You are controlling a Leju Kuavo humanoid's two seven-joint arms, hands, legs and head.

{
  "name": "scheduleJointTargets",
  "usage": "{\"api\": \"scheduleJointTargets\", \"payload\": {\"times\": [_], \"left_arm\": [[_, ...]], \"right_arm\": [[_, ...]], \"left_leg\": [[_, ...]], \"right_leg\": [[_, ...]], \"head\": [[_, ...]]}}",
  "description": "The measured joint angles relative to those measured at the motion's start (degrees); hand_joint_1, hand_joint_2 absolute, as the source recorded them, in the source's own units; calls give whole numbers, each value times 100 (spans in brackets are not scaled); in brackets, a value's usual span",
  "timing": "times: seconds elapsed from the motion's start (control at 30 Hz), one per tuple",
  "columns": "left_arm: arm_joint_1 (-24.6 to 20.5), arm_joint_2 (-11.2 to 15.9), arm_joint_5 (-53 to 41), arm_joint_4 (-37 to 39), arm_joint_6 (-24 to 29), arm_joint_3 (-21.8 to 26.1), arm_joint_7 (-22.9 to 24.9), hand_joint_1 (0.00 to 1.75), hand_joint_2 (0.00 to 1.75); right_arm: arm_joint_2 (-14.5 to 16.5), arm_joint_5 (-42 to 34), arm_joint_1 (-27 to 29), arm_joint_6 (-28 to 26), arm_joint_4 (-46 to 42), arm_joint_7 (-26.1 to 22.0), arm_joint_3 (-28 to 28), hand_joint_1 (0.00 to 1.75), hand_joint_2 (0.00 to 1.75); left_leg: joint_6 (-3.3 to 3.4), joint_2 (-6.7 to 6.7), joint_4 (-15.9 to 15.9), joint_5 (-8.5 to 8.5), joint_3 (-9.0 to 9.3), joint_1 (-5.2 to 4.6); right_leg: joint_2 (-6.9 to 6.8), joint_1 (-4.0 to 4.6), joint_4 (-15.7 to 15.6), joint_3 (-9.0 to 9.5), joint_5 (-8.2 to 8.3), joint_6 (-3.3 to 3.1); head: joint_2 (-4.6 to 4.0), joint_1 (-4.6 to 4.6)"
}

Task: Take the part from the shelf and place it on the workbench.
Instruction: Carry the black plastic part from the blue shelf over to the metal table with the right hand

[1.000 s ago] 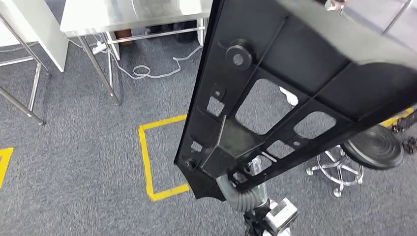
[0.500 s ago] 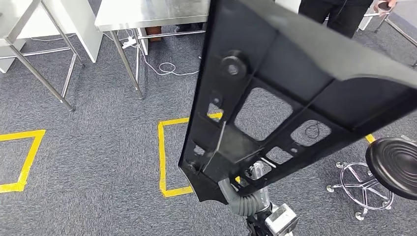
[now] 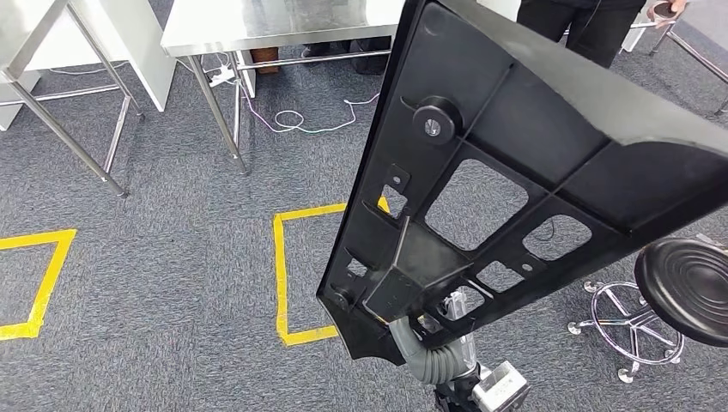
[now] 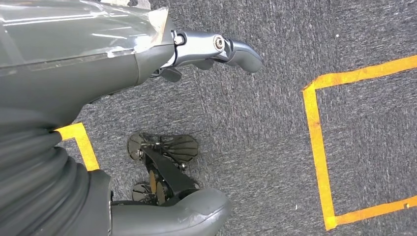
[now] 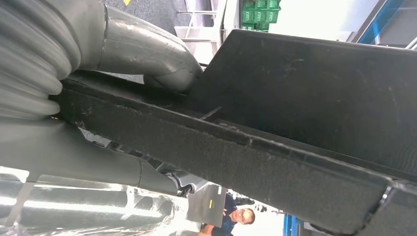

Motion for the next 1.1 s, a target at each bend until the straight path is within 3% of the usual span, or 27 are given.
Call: {"api": "scheduleJointTargets", "payload": {"times": [0.37,1.1], "left_arm": [[-23,0,-43,0,3,2,0,0,175],[-51,-1,-43,48,117,59,0,0,175]], "right_arm": [[58,0,-76,9,0,7,-24,175,175],[150,16,-201,192,54,66,-40,175,175]], "left_leg": [[2,5,6,0,0,-47],[3,7,6,-1,0,-50]], "right_leg": [[0,-36,-1,0,1,4],[0,-37,-1,0,1,4]], "head": [[0,-1],[0,-1]]}}
